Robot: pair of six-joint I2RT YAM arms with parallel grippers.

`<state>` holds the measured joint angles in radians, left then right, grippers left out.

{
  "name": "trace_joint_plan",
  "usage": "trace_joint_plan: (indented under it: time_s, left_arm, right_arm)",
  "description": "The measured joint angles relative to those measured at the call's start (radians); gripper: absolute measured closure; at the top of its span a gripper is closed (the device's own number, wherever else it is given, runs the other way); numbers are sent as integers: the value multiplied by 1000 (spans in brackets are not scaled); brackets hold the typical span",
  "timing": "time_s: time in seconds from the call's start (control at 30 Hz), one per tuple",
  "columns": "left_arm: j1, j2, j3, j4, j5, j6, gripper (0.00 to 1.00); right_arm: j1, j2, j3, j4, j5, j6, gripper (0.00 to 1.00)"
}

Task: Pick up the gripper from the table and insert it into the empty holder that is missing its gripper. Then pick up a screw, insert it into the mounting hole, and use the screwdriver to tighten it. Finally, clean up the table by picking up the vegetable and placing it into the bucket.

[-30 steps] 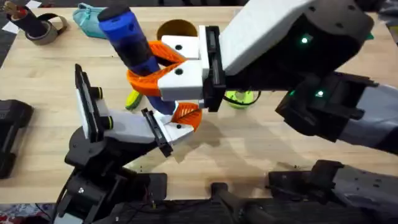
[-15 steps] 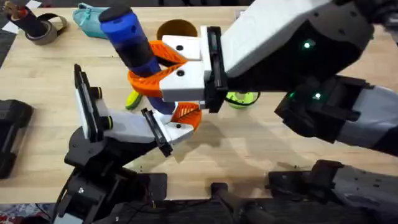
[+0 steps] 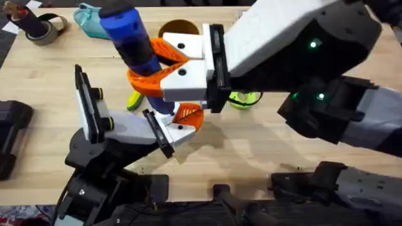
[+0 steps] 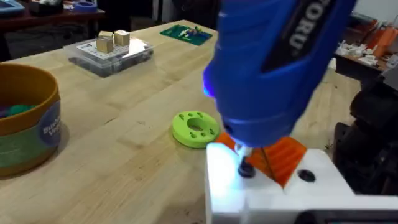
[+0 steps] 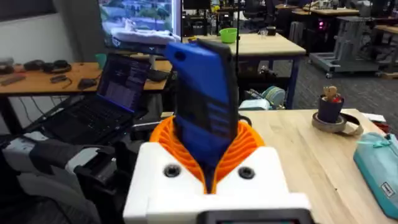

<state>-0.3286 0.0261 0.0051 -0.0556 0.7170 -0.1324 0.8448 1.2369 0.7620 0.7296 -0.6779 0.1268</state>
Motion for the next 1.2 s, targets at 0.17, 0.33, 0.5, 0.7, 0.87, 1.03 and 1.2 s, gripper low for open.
trace_joint_plan:
  time_s: [0.17, 0.33, 0.5, 0.7, 0.87, 1.03, 1.2]
  left_arm:
    - [0, 0, 0, 0, 0, 0, 990]
    - [0, 0, 0, 0, 0, 0, 990]
    - [0, 0, 0, 0, 0, 0, 990]
    - [0, 0, 0, 0, 0, 0, 990]
    - [0, 0, 0, 0, 0, 0, 990]
    - [0, 0, 0, 0, 0, 0, 990]
    - [0, 0, 0, 0, 0, 0, 990]
  right_arm:
    - [0, 0, 4, 0, 1, 0, 970]
    - [0, 0, 4, -1, 1, 0, 970]
    - [-15, 0, 4, -5, 1, 0, 971]
    - [-34, 0, 5, -22, 4, 2, 972]
    - [-34, 0, 6, -38, 4, 20, 972]
    - [-34, 0, 6, -44, 4, 35, 971]
    - [-34, 0, 6, -20, 4, 40, 970]
